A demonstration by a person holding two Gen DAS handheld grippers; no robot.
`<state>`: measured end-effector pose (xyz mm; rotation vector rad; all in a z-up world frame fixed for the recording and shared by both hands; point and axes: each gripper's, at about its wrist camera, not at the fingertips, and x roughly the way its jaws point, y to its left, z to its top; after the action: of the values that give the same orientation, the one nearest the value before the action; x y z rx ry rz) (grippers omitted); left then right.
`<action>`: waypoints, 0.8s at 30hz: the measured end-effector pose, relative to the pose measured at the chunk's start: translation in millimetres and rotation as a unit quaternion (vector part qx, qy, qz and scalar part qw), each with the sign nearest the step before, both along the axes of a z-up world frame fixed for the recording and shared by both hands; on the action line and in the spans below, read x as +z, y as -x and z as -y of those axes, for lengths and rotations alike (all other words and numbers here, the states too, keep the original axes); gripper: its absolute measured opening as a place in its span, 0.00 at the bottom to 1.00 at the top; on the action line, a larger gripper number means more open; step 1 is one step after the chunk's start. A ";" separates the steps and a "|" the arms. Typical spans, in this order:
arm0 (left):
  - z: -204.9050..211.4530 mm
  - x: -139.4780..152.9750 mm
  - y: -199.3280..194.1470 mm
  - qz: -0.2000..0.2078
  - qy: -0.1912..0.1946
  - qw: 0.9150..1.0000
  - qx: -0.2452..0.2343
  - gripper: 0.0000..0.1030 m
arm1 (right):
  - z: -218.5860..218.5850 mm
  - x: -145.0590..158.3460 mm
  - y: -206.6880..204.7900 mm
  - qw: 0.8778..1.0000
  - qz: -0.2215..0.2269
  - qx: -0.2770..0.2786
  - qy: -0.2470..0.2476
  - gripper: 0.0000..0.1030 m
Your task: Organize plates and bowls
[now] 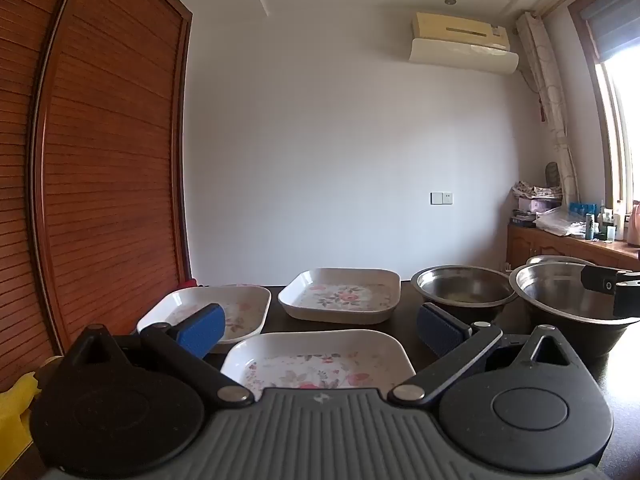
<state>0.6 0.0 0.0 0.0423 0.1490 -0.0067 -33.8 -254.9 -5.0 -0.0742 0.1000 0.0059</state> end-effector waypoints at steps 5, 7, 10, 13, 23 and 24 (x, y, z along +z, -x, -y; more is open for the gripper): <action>0.8 -0.2 1.6 0.007 -0.002 1.000 0.001 1.00 | 0.1 -0.2 -0.4 1.000 -0.002 -0.001 0.000 1.00; 1.3 -0.1 2.2 0.007 -0.001 1.000 0.002 1.00 | 0.2 -0.2 -0.3 1.000 -0.002 0.001 0.000 1.00; 2.6 0.0 2.8 0.007 -0.002 1.000 0.001 1.00 | 0.8 -0.3 0.2 1.000 -0.001 0.000 -0.001 1.00; 1.1 0.7 1.0 0.007 -0.004 1.000 0.003 1.00 | 0.7 -0.4 -0.1 1.000 -0.001 -0.002 -0.001 1.00; -1.0 0.6 1.9 0.008 -0.004 1.000 0.003 1.00 | 1.0 -0.4 -0.5 1.000 -0.002 -0.002 -0.001 1.00; -0.6 0.5 1.8 0.008 -0.004 1.000 0.003 1.00 | 1.1 -0.4 -0.3 1.000 -0.001 -0.002 -0.001 1.00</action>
<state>-1.2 0.6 0.5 0.0502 0.1327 0.0012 -33.5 -256.0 -5.4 -0.0715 0.1027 0.0019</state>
